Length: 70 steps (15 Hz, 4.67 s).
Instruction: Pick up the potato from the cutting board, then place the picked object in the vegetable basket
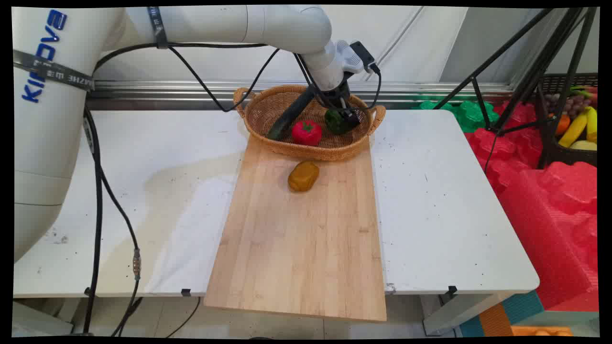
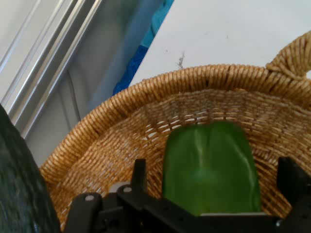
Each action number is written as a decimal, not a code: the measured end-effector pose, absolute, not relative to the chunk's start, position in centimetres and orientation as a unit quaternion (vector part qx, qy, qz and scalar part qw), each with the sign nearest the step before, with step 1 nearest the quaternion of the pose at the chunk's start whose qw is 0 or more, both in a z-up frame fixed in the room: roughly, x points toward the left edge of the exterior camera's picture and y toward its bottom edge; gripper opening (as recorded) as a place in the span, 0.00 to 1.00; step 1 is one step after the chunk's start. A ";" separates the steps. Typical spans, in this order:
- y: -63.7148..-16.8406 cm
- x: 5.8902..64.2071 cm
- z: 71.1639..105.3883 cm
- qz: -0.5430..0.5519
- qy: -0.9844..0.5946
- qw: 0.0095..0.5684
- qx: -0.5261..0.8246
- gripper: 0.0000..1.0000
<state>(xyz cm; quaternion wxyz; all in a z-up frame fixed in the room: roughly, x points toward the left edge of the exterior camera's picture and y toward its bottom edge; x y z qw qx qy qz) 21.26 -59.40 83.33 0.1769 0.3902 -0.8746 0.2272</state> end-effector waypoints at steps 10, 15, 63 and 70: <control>-55.1 22.0 89.6 0.249 -0.860 0.224 0.385 1.00; -49.7 23.8 92.7 0.247 -0.847 0.248 0.401 1.00; -35.2 26.3 86.4 0.185 -0.874 0.158 0.420 0.00; -36.6 27.9 94.2 0.220 -0.854 0.214 0.420 0.00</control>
